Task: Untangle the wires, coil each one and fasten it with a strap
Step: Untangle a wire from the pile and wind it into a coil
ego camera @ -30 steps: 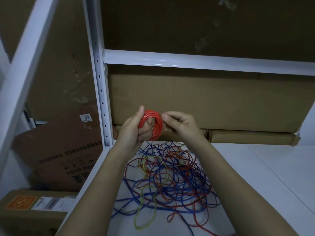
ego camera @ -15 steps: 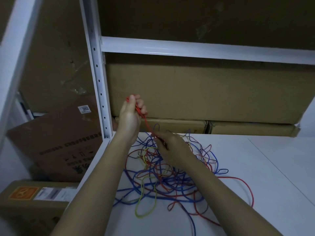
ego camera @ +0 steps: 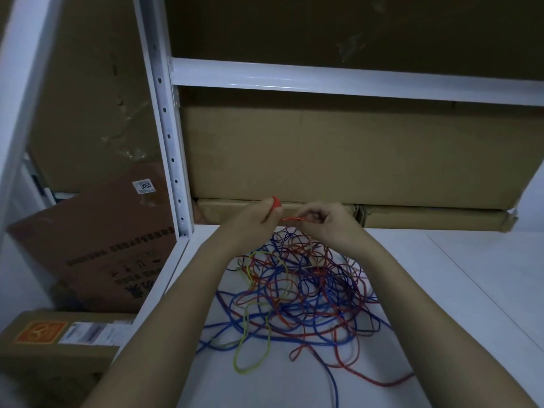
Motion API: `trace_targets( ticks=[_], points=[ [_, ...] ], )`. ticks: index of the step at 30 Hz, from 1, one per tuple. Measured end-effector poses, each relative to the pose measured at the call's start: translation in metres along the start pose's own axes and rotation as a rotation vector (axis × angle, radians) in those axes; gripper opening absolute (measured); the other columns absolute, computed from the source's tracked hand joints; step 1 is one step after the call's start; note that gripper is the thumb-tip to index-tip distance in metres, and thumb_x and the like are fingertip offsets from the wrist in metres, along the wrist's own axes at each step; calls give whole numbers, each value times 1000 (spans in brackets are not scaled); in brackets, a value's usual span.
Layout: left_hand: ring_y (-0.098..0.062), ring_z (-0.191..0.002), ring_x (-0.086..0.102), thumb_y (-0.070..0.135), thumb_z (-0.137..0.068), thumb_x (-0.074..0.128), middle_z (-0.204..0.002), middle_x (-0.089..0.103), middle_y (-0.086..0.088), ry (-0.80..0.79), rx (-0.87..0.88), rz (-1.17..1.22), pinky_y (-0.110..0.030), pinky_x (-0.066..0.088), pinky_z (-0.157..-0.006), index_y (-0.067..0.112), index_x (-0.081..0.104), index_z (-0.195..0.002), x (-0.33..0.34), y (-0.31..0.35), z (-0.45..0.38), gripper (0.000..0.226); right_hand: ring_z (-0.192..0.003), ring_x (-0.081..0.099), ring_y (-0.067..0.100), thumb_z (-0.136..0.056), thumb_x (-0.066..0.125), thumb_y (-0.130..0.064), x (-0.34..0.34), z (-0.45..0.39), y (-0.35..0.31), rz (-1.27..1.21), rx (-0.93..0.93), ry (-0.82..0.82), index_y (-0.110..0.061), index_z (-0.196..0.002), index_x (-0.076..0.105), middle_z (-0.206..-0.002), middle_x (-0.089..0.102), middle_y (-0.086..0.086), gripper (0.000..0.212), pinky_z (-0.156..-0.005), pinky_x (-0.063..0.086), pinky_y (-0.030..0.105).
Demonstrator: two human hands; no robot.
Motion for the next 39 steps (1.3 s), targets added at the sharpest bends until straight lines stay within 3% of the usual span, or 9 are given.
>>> trace_targets(
  ticks=[3,9,11,15,19,25,30,35,39],
  points=[
    [-10,-64,50,73,-83,35,-71,57,-4,-66,-26,90,-27,42,-65,12,61,-85,9,-2,5,66,-48,41,3,-85,73,-21,-14,-3,8,46,-45,93,-20,-78,70,-51,47,-15,8,-49,34,18],
    [-7,-41,33,47,-95,47,-45,39,9,76,-107,573,-15,32,-44,29,55,-58,-6,-11,-2,42,-47,37,14,-82,64,-55,-27,4,51,415,168,58,2,-70,64,-54,44,6,59,-55,29,29],
    [-8,-41,32,45,-97,46,-45,37,8,161,-128,688,-16,33,-44,28,54,-59,-10,-9,-5,42,-43,43,16,-85,63,-51,-37,1,46,388,213,121,-1,-63,64,-49,50,7,55,-52,35,29],
    [-9,-41,32,44,-99,43,-45,36,8,243,-150,724,-19,33,-45,20,51,-66,-12,0,-10,42,-39,52,10,-90,63,-36,-69,-19,-7,-81,83,414,-8,-62,62,-47,58,-1,39,-45,43,22],
    [-10,-41,30,44,-101,38,-45,35,7,252,-139,709,-25,31,-47,18,49,-67,-12,16,-15,44,-51,58,4,-94,58,-12,-77,-27,-42,-384,-136,488,-9,-80,66,-67,64,1,16,-54,50,16],
    [-6,-37,22,49,-98,37,-44,27,10,149,-120,911,-16,23,-39,14,47,-69,-7,16,-6,47,-75,51,14,-99,49,-21,-77,-28,-10,61,-20,598,-18,-85,61,-70,56,-5,19,-69,42,26],
    [-3,-33,20,55,-86,38,-40,25,10,141,-58,1313,-16,18,-37,11,51,-70,-10,16,5,49,-43,33,2,-100,45,-28,-48,-23,15,44,39,527,-24,-85,59,-55,40,-10,21,-43,27,18],
    [-2,-34,22,52,-99,24,-42,28,10,267,-83,1478,-14,25,-38,11,50,-77,-21,2,8,53,-65,55,20,-100,45,-27,-6,0,19,562,-115,312,-12,-92,64,-72,59,1,26,-53,41,32],
    [-7,-46,32,26,-105,24,-54,37,6,346,-104,1446,-21,30,-58,9,48,-87,-17,-4,8,35,-71,53,23,-101,43,-25,33,17,8,713,-312,89,-10,-101,64,-88,63,6,25,-56,35,32]
  ],
)
Point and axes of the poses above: each hand's wrist, its own z-axis away from the middle knuckle, its own x-axis out of the palm, y = z × x, the point moved 7 cm from there along -z, towards the middle knuckle
